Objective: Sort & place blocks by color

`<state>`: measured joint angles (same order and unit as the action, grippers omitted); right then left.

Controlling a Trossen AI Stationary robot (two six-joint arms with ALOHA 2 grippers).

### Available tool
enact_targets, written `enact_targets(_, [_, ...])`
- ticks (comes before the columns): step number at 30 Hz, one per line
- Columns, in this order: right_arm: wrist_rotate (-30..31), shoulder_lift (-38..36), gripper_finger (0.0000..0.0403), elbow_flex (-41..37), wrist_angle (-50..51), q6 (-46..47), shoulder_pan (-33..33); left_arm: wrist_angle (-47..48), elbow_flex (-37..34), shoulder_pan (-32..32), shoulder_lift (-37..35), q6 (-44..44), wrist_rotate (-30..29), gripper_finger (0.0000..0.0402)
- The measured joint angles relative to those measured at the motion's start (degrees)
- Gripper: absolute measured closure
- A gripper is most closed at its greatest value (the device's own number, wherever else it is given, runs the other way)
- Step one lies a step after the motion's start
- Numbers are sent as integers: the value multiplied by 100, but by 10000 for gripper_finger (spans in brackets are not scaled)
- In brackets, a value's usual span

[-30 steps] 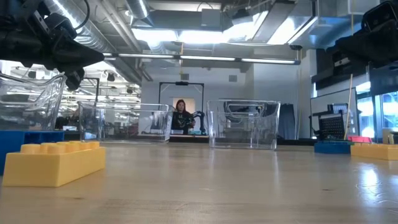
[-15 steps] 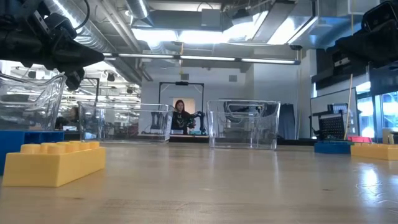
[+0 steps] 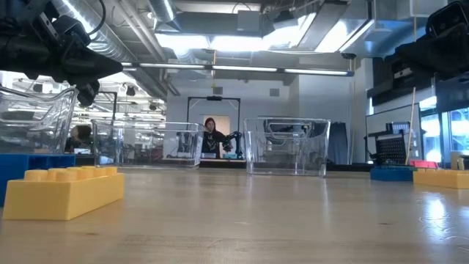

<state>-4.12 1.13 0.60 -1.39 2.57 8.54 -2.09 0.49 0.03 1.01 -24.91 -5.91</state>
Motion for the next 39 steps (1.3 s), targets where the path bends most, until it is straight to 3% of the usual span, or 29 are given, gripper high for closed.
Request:
enact_targets(13, [0,-1,381,1,0,-24,1,0,2,-1,1,0,0,401])
enact_targets(18, [-1,0,381,0,-148,-892,2,0,1,-1,-1,0,0,401])
enact_targets(20, [-30,2,381,0,-639,-531,0,0,1,0,1,0,0,401])
enact_targets(24, [40,0,381,2,-2722,794,0,0,0,1,-2,0,0,401])
enact_targets(27, [609,-7,381,4,-4124,1711,0,0,0,-2,-2,0,0,401])
enact_targets(30, [1660,-9,381,9,-4998,1869,0,0,1,-1,1,0,0,401])
enact_targets(34, [2536,19,381,39,-5156,1820,0,0,2,1,-1,0,0,401])
enact_targets(39, [2745,648,381,357,-5058,1834,0,0,2,-1,-1,0,1,401])
